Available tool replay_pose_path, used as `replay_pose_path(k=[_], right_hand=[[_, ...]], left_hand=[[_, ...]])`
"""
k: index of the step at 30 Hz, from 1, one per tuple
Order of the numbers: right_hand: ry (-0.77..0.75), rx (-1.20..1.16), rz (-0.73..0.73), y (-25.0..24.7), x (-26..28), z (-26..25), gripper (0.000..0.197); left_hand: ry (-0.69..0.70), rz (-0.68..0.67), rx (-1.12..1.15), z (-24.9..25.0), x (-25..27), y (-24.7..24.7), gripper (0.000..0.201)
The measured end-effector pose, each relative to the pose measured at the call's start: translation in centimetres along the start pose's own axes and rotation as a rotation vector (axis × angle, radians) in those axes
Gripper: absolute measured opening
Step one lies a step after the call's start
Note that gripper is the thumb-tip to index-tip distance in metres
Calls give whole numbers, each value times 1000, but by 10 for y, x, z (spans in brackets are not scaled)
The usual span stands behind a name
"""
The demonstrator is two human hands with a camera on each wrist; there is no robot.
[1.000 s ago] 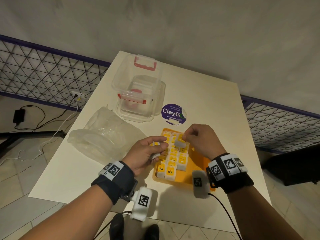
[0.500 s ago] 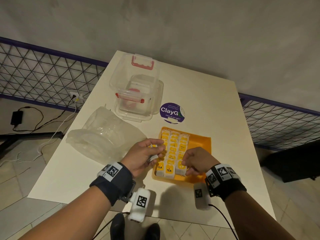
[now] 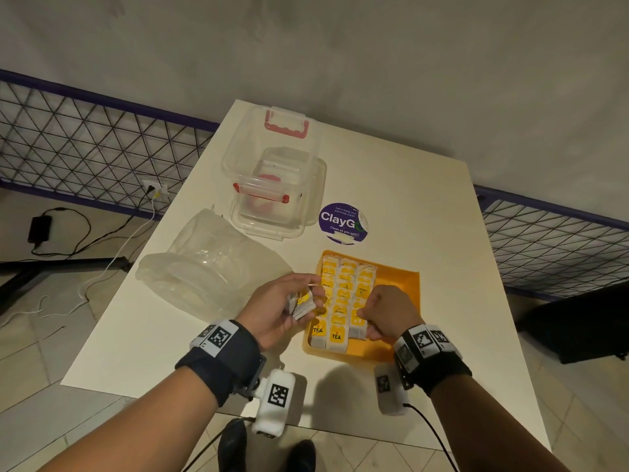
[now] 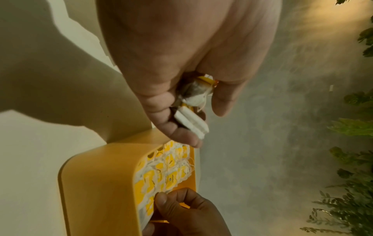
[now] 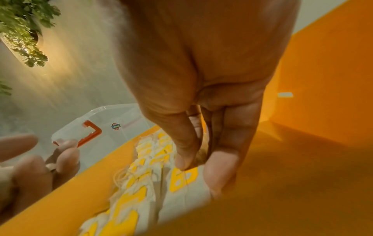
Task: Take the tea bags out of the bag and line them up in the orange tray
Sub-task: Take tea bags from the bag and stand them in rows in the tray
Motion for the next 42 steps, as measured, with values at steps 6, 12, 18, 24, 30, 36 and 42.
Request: replay_pose_path(k=[6, 12, 18, 24, 30, 36, 42], right_hand=[[-98, 212, 88, -20, 13, -23, 14], [-504, 91, 96, -14, 47, -96, 3], [-539, 209, -63, 23, 51, -118, 13], [-529, 166, -20, 0, 47, -117, 8], [-504, 173, 231, -53, 40, -113, 16], [-361, 235, 38, -48, 31, -71, 9], [-223, 200, -221, -17, 28, -25, 16]], left_hand=[[-34, 7, 82, 1, 0, 3, 33], [-50, -4, 143, 0, -1, 4, 39], [-50, -86, 197, 3, 5, 15, 37], [-28, -17, 139, 6, 3, 0, 38], [43, 64, 54, 7, -2, -9, 37], [90, 91, -101, 9, 0, -4, 34], [107, 102, -164, 9, 3, -4, 36]])
Point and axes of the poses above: each hand's wrist, its own x-axis away from the middle knuckle, its own y-axis out of the palm, z = x × y, the point moved 7 cm from there along -x, towards the middle knuckle, and after that the axes turned 1 degree about z, right-handed, at the moved point
